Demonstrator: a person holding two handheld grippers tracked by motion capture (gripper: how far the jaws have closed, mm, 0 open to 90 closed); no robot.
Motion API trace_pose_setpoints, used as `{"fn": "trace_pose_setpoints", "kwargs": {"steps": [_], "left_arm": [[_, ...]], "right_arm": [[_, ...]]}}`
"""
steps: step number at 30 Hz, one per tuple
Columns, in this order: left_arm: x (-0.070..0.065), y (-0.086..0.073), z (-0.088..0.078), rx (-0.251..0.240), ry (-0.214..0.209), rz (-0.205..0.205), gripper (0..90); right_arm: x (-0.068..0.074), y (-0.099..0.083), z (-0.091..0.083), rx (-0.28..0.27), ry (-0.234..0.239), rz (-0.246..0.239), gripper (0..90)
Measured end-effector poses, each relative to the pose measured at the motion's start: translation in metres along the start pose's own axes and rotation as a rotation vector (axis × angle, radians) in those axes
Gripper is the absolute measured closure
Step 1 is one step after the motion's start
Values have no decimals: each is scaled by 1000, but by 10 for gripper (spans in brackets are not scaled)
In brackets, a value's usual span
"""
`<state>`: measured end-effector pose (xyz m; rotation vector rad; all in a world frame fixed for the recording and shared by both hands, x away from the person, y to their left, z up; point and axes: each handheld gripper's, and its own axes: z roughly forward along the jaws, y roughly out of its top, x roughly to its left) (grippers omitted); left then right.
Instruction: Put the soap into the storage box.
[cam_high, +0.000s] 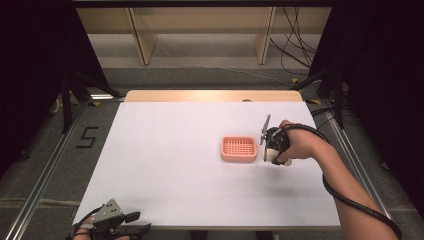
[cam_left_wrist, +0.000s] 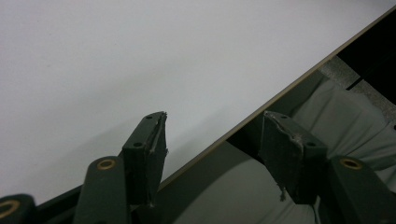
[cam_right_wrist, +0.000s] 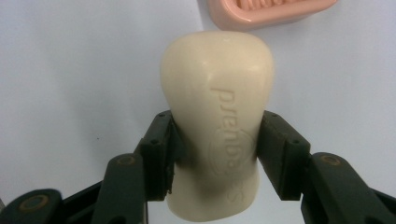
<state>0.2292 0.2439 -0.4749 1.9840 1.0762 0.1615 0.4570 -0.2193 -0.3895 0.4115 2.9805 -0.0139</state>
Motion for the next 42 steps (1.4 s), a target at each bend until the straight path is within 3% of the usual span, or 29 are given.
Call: {"fn": "trace_pose_setpoints", "kwargs": {"steps": [6,7,10,13,14,18,22,24,28,30,34,39,42], "left_arm": [[0,0,0,0,-1,1,403],[0,0,0,0,-1,1,403],[0,0,0,1,-1,1,403],[0,0,0,1,-2,2,403],[0,0,0,0,-1,2,403],[0,0,0,0,-1,2,403],[0,0,0,0,-1,2,403],[0,0,0,0,-1,2,403],[0,0,0,0,-1,2,403],[0,0,0,-1,-1,2,403],[0,0,0,0,-2,4,403],[0,0,0,1,-1,4,403],[0,0,0,0,-2,5,403]], "right_arm": [[-1,4,-1,4,11,1,510],[-4,3,0,-9,9,-32,510],[-2,6,-2,4,11,-4,509],[-4,7,-1,-5,2,-29,510],[-2,7,-2,3,7,-7,510],[-3,8,-2,-5,-9,-16,510],[-3,10,-2,8,6,-7,510],[-5,11,0,-13,3,-29,509],[-4,14,-1,1,8,-8,510],[-6,15,-1,-10,5,-33,509],[-5,18,-2,-3,6,-16,510],[-6,22,-1,-10,2,-45,510],[-4,24,-3,-2,2,-11,509]]}}
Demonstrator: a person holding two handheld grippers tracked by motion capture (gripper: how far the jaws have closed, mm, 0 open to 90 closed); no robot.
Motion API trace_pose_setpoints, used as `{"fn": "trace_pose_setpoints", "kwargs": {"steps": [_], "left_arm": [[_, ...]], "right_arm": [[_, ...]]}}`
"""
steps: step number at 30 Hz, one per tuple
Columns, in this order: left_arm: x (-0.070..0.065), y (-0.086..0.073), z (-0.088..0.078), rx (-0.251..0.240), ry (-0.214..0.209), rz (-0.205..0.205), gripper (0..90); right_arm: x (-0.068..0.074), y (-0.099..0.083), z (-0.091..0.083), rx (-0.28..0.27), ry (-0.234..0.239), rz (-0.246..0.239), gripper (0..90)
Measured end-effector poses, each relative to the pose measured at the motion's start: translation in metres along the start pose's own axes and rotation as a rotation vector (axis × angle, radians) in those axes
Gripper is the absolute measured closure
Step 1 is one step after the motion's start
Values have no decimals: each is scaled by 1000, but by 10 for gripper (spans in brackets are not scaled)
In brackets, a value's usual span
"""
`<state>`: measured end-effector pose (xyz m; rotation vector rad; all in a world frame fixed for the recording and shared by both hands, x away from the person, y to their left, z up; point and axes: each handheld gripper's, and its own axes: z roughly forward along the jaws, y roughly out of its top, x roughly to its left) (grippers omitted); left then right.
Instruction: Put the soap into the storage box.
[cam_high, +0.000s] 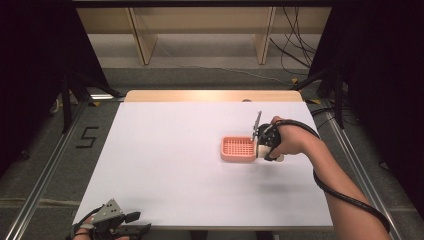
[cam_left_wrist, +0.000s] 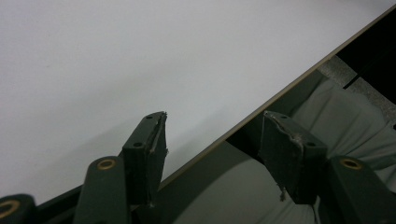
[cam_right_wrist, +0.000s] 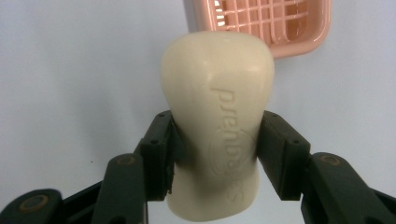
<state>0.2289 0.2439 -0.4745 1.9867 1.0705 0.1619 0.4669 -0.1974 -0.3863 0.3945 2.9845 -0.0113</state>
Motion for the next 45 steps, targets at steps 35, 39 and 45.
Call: {"fn": "trace_pose_setpoints", "kwargs": {"steps": [35,39,45], "left_arm": [[0,0,0,0,-1,-2,403],[0,0,0,0,1,0,404],[0,0,0,-2,1,0,404]], "right_arm": [[-5,14,-1,-23,-13,-35,510],[-6,16,-1,-35,-28,-41,510],[-4,18,-1,-17,-24,-4,509]]}}
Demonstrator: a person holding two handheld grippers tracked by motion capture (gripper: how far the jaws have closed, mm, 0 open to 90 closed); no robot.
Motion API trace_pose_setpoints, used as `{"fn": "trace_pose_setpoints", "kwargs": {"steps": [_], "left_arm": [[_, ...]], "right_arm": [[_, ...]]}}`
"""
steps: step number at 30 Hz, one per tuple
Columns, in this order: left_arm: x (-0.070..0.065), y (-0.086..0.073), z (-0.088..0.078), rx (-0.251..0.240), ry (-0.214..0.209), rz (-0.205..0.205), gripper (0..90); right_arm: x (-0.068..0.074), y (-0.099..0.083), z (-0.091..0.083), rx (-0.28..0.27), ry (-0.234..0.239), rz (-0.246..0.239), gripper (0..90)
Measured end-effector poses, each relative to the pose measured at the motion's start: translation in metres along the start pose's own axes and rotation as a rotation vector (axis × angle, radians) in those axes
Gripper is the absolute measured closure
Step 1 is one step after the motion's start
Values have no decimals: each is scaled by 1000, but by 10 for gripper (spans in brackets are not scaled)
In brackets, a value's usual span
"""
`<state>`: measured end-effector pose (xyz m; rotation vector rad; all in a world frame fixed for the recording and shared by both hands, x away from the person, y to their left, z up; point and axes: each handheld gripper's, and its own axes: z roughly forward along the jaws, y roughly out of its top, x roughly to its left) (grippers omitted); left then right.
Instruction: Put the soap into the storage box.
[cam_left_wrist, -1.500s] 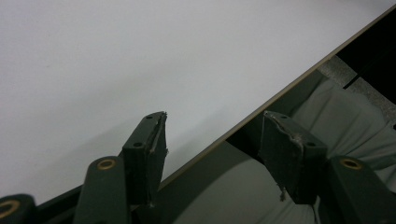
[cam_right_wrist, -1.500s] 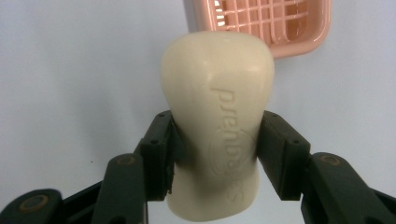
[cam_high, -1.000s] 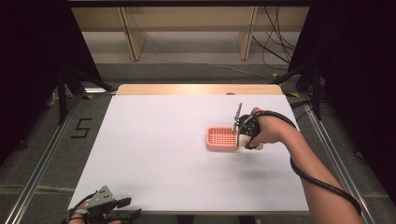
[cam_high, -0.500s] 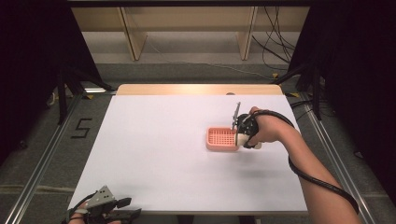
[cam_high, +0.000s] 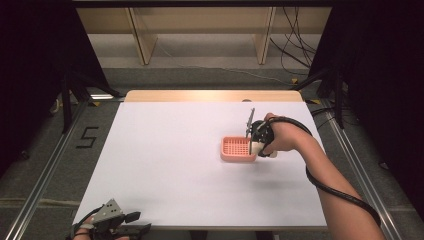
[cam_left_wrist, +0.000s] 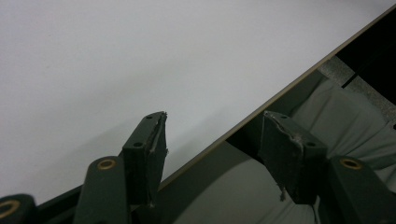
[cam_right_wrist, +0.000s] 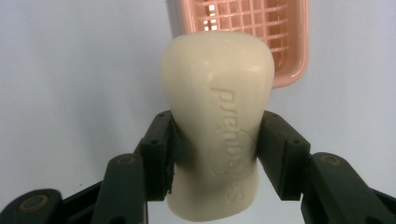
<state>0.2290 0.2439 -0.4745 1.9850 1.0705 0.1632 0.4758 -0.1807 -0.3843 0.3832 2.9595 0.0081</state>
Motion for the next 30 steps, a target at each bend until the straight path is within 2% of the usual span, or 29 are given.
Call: {"fn": "trace_pose_setpoints", "kwargs": {"steps": [2,3,5,7,8,9,12,13,14,15,16,17,18,22,23,25,26,29,30], "left_arm": [[0,1,-1,15,-6,3,404],[0,0,-1,10,-5,3,404],[0,0,-1,10,-3,3,404],[0,0,-1,7,-4,4,404],[0,0,-1,8,-4,3,403],[0,0,-1,13,-5,4,404],[0,0,-1,13,-5,6,403],[0,0,-1,11,-4,6,404],[0,0,-1,8,-3,6,404],[0,0,-1,8,-3,6,404],[1,1,-1,23,7,21,404],[1,0,0,17,20,21,404],[1,0,-1,20,17,23,404],[1,0,-1,19,18,22,404],[1,0,-1,19,18,22,404],[1,0,-1,19,19,23,404],[1,0,-1,19,19,23,404],[1,0,-1,20,19,24,404],[0,0,-1,15,15,18,404]], "right_arm": [[-1,1,0,-9,-9,-10,509],[-2,1,1,-19,-18,-31,510],[0,2,0,-11,-22,-7,510],[0,3,1,-18,-28,-7,510],[-1,3,2,-34,-38,-24,510],[1,4,1,-25,-44,4,509],[0,5,2,-38,-49,-1,509],[-1,5,3,-50,-55,-17,510],[1,6,2,-44,-57,6,510],[1,6,2,-52,-68,1,509],[1,7,2,-54,-82,3,510],[2,7,2,-57,-85,6,509],[-3,8,4,-84,-101,-55,510],[2,8,4,-95,-118,20,509],[1,9,5,-109,-127,-6,510],[0,9,7,-122,-136,-7,510],[-2,9,8,-134,-148,-33,510],[2,10,8,-136,-156,31,510],[4,11,9,-159,-157,52,509]]}}
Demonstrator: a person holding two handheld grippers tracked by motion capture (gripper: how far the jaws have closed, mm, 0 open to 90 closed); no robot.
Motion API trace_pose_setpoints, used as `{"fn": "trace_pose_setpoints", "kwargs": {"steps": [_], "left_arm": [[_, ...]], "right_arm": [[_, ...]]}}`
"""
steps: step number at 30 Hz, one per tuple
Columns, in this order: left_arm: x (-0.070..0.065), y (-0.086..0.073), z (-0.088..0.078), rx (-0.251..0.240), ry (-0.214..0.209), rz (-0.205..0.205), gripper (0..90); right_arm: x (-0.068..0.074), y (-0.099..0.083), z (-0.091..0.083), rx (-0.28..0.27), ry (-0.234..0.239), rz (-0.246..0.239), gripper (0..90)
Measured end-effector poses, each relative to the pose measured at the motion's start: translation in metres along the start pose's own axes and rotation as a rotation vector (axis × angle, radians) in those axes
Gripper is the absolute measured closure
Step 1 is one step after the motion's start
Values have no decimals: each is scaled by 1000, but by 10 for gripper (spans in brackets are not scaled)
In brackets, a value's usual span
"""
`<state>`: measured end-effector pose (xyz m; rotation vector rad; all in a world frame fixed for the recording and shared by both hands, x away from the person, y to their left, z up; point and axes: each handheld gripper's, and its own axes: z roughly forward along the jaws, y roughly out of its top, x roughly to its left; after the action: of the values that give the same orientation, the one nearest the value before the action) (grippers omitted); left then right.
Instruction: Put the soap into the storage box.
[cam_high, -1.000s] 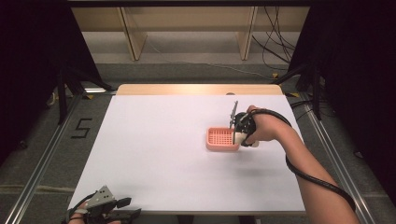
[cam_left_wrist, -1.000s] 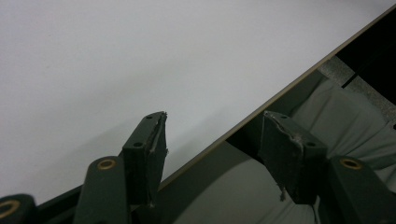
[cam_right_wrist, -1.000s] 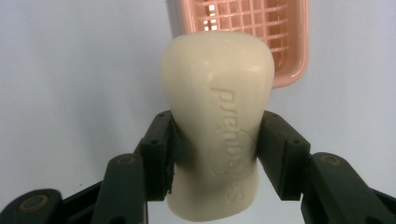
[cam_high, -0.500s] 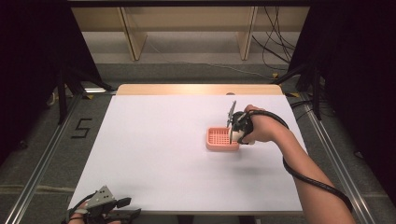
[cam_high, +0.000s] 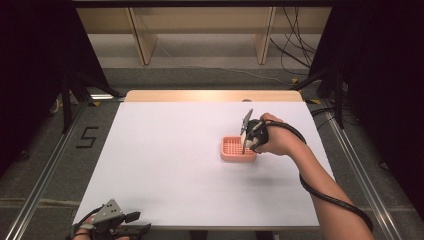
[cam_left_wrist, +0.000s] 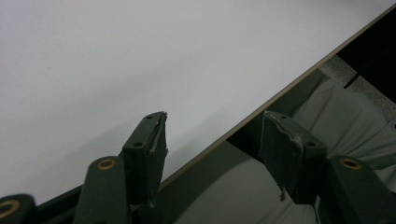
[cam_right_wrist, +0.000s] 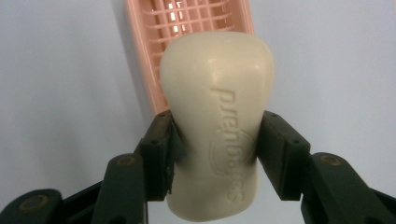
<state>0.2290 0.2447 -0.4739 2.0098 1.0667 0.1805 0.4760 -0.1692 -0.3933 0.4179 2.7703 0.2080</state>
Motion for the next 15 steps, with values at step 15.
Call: {"fn": "trace_pose_setpoints", "kwargs": {"steps": [15], "left_arm": [[1,0,-1,15,-10,2,404]], "right_arm": [[4,6,6,-44,-65,-7,509]]}}
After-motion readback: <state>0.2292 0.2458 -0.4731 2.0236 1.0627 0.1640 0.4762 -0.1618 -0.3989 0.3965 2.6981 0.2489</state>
